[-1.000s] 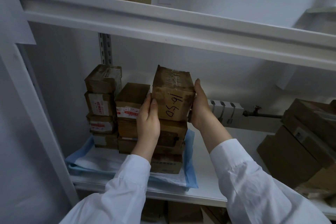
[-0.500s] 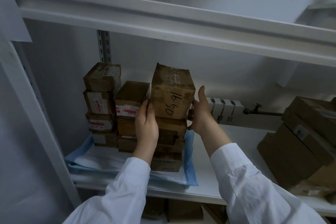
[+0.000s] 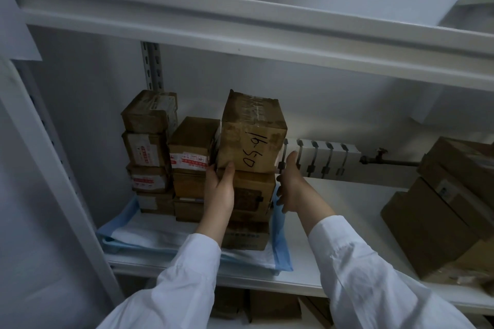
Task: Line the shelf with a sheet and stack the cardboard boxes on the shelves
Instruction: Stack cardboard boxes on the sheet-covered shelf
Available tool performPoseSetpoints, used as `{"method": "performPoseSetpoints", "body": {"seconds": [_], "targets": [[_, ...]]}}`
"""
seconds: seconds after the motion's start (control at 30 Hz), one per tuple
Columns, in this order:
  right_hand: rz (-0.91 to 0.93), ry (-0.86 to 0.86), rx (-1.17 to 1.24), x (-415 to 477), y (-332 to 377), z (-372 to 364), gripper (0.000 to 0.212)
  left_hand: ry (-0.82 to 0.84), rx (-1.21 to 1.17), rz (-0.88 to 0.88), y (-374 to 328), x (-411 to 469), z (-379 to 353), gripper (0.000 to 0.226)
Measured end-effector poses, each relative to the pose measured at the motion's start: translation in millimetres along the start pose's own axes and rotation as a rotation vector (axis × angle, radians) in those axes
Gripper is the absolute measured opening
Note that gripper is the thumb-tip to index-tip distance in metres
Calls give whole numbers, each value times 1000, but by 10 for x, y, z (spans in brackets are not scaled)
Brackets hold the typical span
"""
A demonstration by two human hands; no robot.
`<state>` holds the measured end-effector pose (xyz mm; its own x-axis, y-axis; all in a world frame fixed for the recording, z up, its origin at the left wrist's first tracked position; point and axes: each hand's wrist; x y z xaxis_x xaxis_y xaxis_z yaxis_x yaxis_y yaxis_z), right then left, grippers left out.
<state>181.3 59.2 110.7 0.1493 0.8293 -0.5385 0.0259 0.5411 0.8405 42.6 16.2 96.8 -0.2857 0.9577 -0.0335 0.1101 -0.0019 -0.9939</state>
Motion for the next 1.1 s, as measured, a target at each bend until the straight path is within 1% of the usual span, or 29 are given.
{"method": "performPoseSetpoints", "body": {"seconds": [0.1,0.27,0.53,0.77,0.97,1.1], "targets": [[-28,33,6,1,23,6,93,7,42,11,3,27,1,55],[-83,41,-69,55,4,4,100,-11,83,17,13,49,2,53],[-116,99,-82,52,36,2,101,-33,70,2,8,17,-25,50],[-150,155,-57,1,15,51,103,-23,107,-12,0,49,12,51],[-131,153,-98,-12,17,28,102,-32,83,-9,24,29,-6,51],[-41,74,-148,-16,50,-36,92,-36,-11,54,20,31,5,52]]}}
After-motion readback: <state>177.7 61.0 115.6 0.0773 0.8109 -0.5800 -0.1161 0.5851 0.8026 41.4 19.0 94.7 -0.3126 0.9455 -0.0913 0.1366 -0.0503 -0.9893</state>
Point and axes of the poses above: each hand's wrist, its own x-axis towards the middle knuckle, its own z-axis out of the back of the hand, y = z × x, and after that the axes turned 2 degrees about -y, right-handed
